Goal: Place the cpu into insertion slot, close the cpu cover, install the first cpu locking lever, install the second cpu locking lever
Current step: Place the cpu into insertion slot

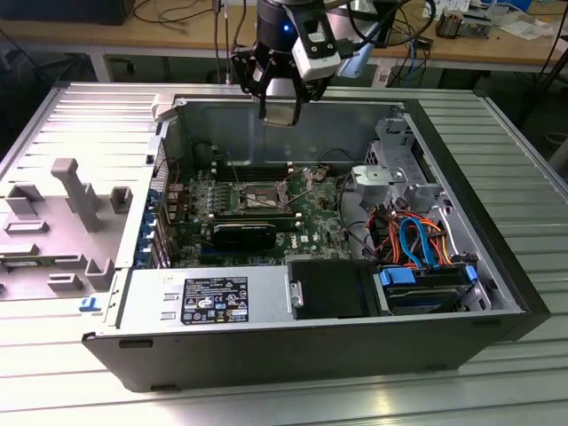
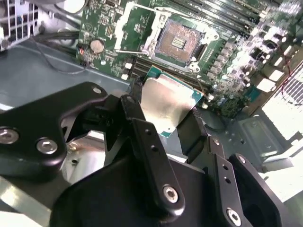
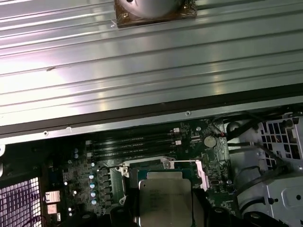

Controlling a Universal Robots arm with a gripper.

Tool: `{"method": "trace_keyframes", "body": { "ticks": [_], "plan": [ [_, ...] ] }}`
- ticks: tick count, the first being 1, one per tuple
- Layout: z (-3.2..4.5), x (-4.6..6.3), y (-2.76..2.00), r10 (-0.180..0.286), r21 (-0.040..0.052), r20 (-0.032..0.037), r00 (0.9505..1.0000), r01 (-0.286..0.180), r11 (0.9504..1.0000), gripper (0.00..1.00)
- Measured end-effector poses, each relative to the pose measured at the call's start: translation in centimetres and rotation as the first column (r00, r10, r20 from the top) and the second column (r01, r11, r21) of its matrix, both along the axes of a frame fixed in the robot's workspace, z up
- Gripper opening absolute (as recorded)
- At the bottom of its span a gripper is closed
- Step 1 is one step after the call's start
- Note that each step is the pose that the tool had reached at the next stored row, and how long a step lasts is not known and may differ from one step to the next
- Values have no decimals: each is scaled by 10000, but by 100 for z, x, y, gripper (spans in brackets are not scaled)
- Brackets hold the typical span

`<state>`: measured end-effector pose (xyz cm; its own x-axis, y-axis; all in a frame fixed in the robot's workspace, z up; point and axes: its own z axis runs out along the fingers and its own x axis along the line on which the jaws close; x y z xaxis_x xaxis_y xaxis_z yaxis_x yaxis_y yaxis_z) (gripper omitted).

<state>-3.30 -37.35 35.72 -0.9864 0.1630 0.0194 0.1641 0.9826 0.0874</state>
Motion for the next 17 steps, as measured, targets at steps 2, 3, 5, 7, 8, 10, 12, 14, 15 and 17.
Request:
{"method": "trace_keyframes", "body": {
  "ticks": [2,3,5,7,8,10,12,14,15,17],
  "plan": [
    [-5,-1,-3,-134,-2,-12,9999,134,9999,54],
    [-6,0,-3,-134,-2,-11,9999,134,9999,54],
    [-9,1,-3,-316,0,-10,9995,316,9995,54],
    [-17,-1,-8,-414,3,-9,9991,414,9991,54],
    [-25,-5,-35,-428,1,-10,9991,428,9991,54],
    [-48,-5,-72,-435,-9,-9,9991,435,9991,54],
    [-82,-5,-73,-687,-43,-8,9976,687,9976,54],
    [-99,-5,-73,-1016,-49,-9,9948,1016,9948,54],
    [-112,-5,-73,-1278,-55,-8,9918,1278,9918,54],
    [-134,-5,-73,-1608,-74,-10,9870,1608,9870,54]
  ]
}}
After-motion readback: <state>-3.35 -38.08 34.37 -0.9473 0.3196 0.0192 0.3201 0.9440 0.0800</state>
